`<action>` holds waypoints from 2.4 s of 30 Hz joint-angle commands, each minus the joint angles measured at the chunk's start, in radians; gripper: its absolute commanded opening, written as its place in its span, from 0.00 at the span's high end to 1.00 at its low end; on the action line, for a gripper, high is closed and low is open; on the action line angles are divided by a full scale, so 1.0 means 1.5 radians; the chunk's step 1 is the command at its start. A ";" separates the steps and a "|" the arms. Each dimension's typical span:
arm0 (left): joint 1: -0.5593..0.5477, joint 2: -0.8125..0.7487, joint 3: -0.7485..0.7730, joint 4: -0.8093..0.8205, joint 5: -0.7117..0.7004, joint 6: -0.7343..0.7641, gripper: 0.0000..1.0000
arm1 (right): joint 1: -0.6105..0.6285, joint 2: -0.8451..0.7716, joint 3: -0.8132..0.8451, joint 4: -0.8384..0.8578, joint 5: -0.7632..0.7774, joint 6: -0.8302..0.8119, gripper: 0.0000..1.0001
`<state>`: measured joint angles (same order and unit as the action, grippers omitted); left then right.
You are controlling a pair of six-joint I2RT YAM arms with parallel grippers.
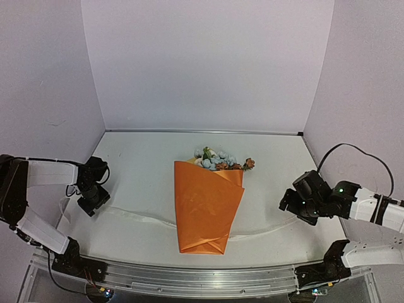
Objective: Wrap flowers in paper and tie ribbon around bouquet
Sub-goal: Pick up the left side of the ribbon at the center of the board, then adjust the ribbon at the center of the board.
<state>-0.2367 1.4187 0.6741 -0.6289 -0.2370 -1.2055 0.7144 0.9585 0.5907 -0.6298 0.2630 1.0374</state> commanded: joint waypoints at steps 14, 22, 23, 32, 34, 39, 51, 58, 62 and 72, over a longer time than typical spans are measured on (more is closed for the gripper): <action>0.017 0.147 0.086 0.007 -0.017 0.068 0.94 | -0.021 -0.049 -0.076 -0.012 -0.023 0.104 0.09; 0.017 0.126 0.090 0.034 0.010 0.095 1.00 | -0.022 0.004 -0.079 -0.026 -0.060 0.209 0.13; 0.017 0.121 0.091 0.038 0.013 0.100 1.00 | -0.022 0.013 -0.083 -0.027 -0.060 0.225 0.14; 0.017 0.086 0.087 0.076 0.034 0.144 1.00 | -0.024 0.096 -0.062 -0.010 0.021 0.276 0.17; 0.017 0.079 0.088 0.082 0.035 0.158 1.00 | -0.029 0.123 -0.052 0.012 0.027 0.261 0.18; 0.017 0.065 0.093 0.089 0.036 0.176 1.00 | -0.085 0.210 -0.033 0.058 -0.047 0.229 0.30; 0.017 0.024 0.081 0.102 0.037 0.190 1.00 | -0.160 0.309 -0.029 0.106 -0.099 0.194 0.51; 0.017 0.021 0.077 0.110 0.045 0.194 1.00 | -0.163 0.388 -0.003 0.089 -0.115 0.192 0.63; 0.017 0.018 0.078 0.111 0.050 0.196 1.00 | -0.170 0.427 0.015 0.088 -0.132 0.182 0.76; 0.017 0.010 0.083 0.118 0.053 0.201 1.00 | -0.189 0.449 0.071 0.056 -0.137 0.146 1.00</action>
<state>-0.2131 1.4686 0.7902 -0.4839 -0.1568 -0.9191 0.4444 1.5739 0.7368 -0.4904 0.1776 1.2815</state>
